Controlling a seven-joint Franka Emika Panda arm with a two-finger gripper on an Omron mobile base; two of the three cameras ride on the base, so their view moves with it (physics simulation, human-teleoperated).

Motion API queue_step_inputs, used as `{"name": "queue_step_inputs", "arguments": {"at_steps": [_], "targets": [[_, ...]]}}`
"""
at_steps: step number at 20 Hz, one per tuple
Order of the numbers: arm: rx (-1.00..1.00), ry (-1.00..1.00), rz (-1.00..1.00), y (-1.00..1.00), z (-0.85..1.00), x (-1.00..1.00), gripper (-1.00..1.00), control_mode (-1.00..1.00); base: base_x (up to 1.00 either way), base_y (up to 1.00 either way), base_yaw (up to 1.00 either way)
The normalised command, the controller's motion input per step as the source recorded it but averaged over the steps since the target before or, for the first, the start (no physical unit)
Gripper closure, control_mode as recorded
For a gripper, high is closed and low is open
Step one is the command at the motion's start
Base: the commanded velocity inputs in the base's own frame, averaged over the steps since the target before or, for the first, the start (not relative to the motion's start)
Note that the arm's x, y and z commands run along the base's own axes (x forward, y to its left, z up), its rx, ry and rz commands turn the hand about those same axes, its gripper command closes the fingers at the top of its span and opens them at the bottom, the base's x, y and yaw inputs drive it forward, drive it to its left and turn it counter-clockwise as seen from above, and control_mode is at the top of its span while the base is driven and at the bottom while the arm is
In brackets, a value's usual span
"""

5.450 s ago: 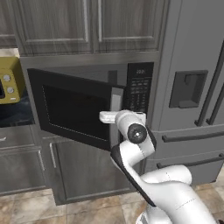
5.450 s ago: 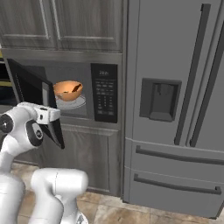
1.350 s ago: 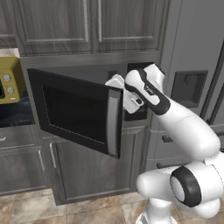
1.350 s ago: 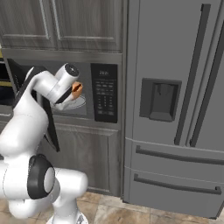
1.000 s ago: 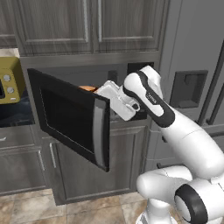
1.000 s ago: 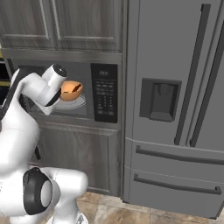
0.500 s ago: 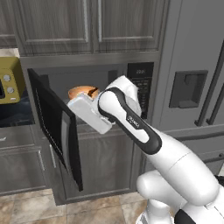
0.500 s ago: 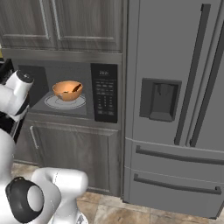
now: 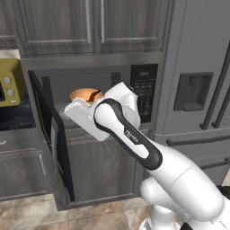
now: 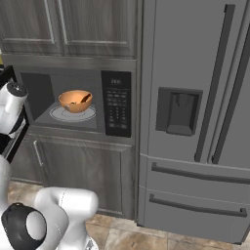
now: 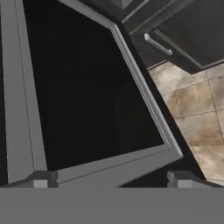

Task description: The microwave is finished heating the chicken drumstick and squash. Take the bowl containing the food and place it on the dining counter.

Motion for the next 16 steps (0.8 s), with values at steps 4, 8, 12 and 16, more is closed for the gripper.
{"name": "queue_step_inputs", "arguments": {"at_steps": [4,8,12,16], "targets": [[0.00,0.00,-0.18,-1.00,0.39,0.14,-1.00,-1.00,0.00,0.00,0.00],[0.00,0.00,-0.24,-1.00,0.47,0.34,-1.00,-1.00,0.00,0.00,0.00],[-0.01,0.00,-0.27,-1.00,0.34,0.69,-1.00,-1.00,0.00,0.00,0.00],[-0.04,0.00,-0.30,-1.00,0.03,0.81,-1.00,-1.00,0.00,0.00,0.00]]}}
